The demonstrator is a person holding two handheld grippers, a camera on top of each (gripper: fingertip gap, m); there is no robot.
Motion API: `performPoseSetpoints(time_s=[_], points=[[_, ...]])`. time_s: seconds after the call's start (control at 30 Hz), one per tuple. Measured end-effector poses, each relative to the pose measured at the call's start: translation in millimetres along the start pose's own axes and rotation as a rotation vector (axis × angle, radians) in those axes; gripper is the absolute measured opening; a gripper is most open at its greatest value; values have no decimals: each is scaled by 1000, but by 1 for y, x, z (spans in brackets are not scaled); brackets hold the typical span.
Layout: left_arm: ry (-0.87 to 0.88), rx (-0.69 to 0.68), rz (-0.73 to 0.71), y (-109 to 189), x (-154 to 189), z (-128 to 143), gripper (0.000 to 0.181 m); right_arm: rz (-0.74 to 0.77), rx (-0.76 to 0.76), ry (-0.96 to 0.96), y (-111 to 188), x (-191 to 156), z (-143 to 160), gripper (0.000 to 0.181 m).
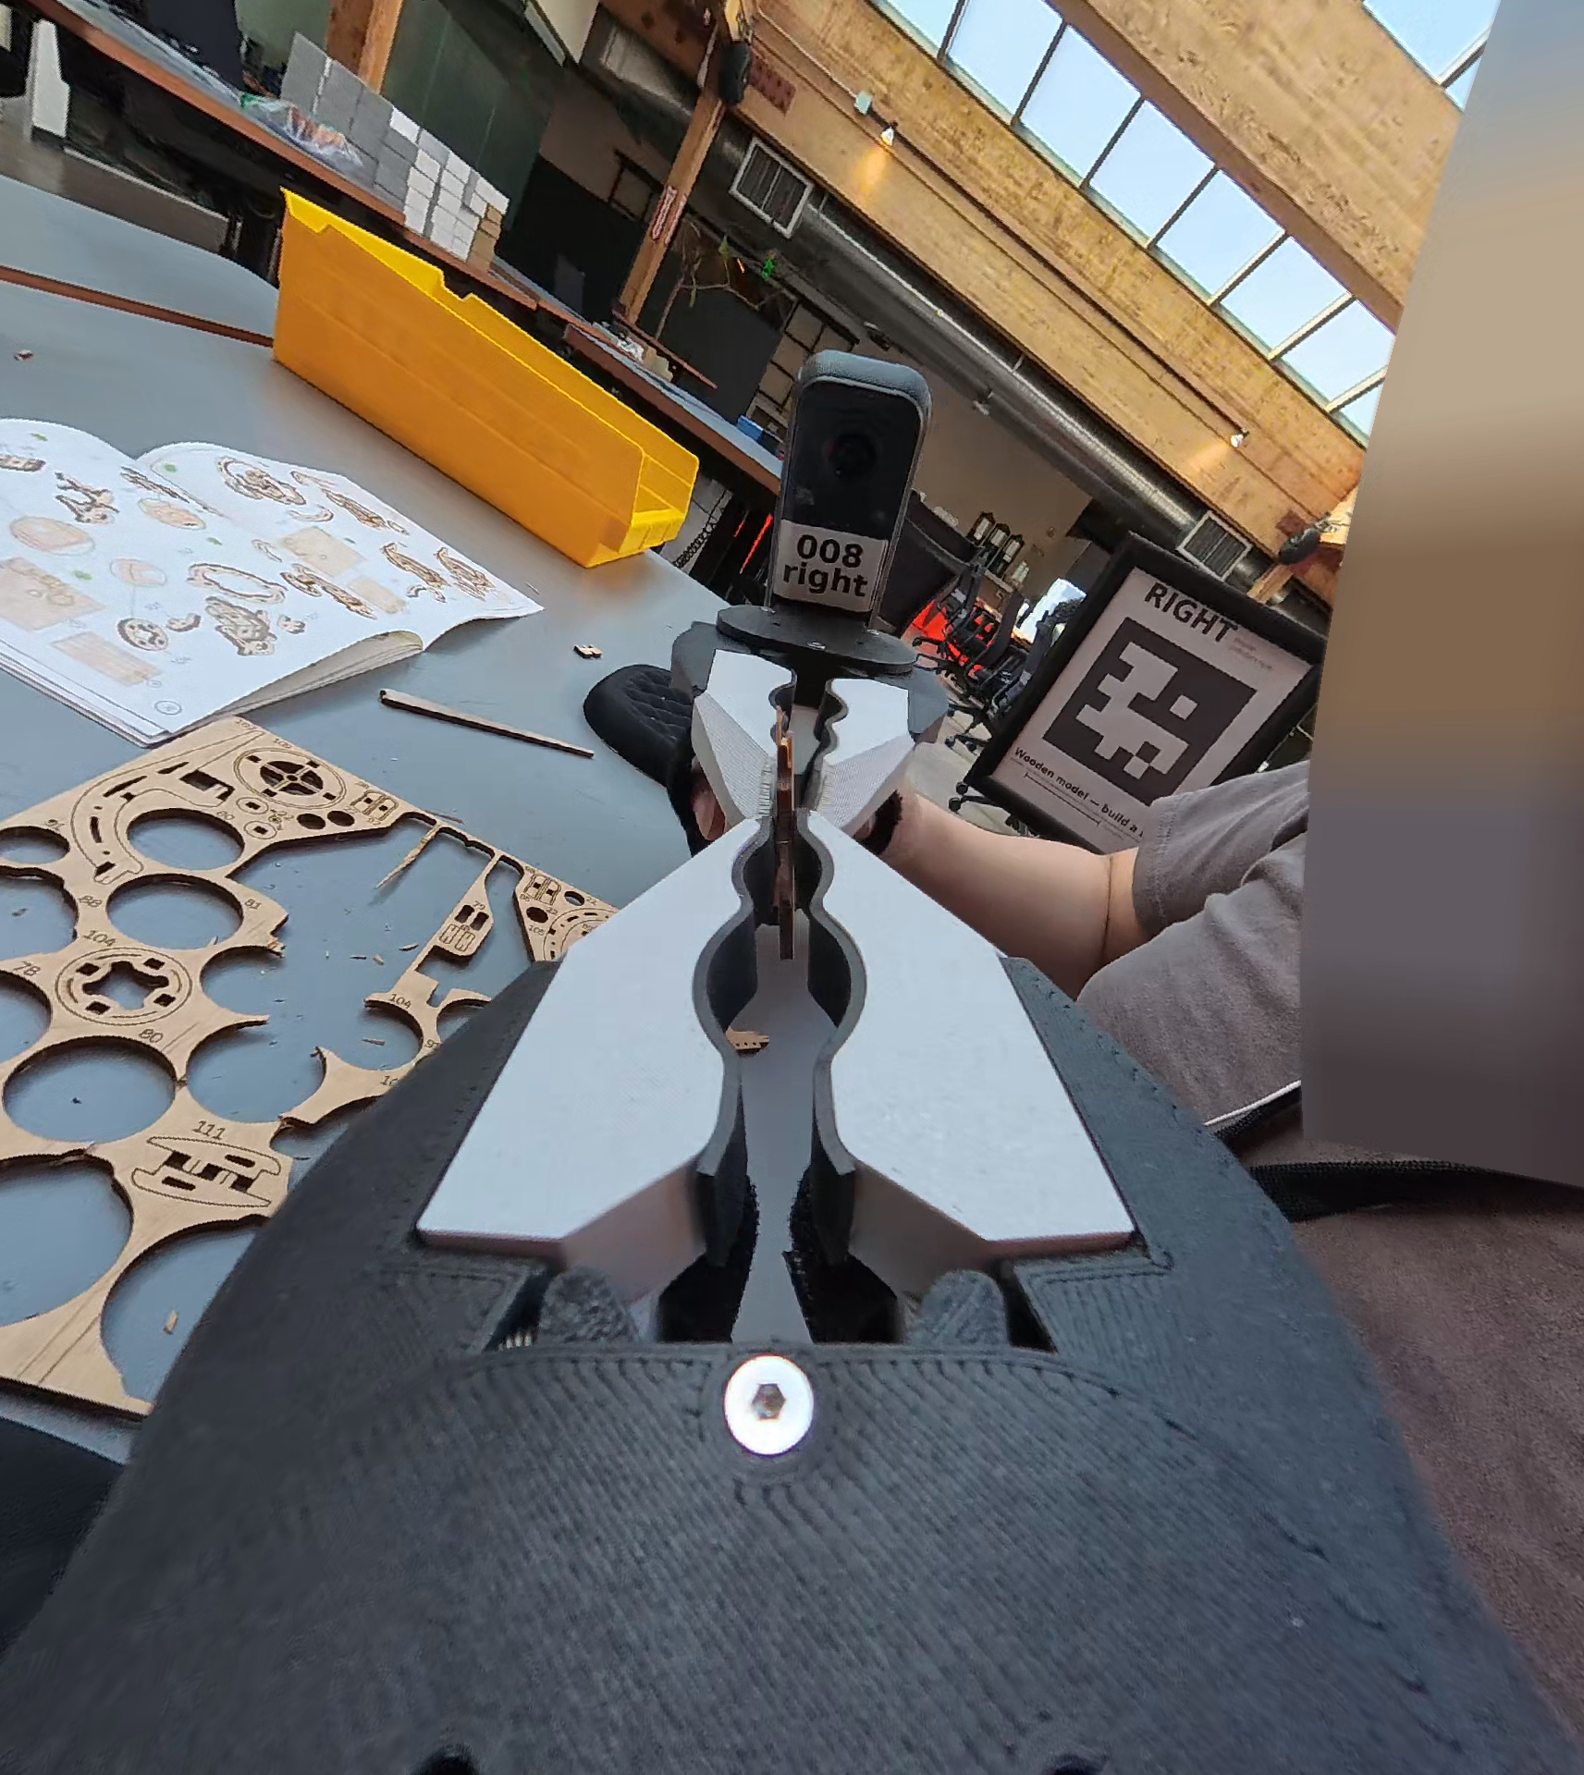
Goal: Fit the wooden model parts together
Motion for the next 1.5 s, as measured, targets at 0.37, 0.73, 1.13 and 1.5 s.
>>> performPoseSetpoints(time_s=[0.37,0.73,1.13,1.5], points=[[375,2,-149,23,10,11,35,507,-243,978,-4,-49,17,1],[631,-67,-20,18,-18,26,6,614,-394,1608,-33,-60,51,1],[546,-604,42,1,-43,3,1,190,-399,878,-14,-30,14,39],[480,-408,31,-2,-45,-3,0,145,-399,653,-9,-9,2,40]])
Point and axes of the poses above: each gripper's, where its closed fingertips meet, y back along the fingers, z out of its underside, x = y × z across the jaws, the point moved 10 cm from there along y, back along the fingers, and after that the axes turned 3 degrees about x, right-handed, at the moved point
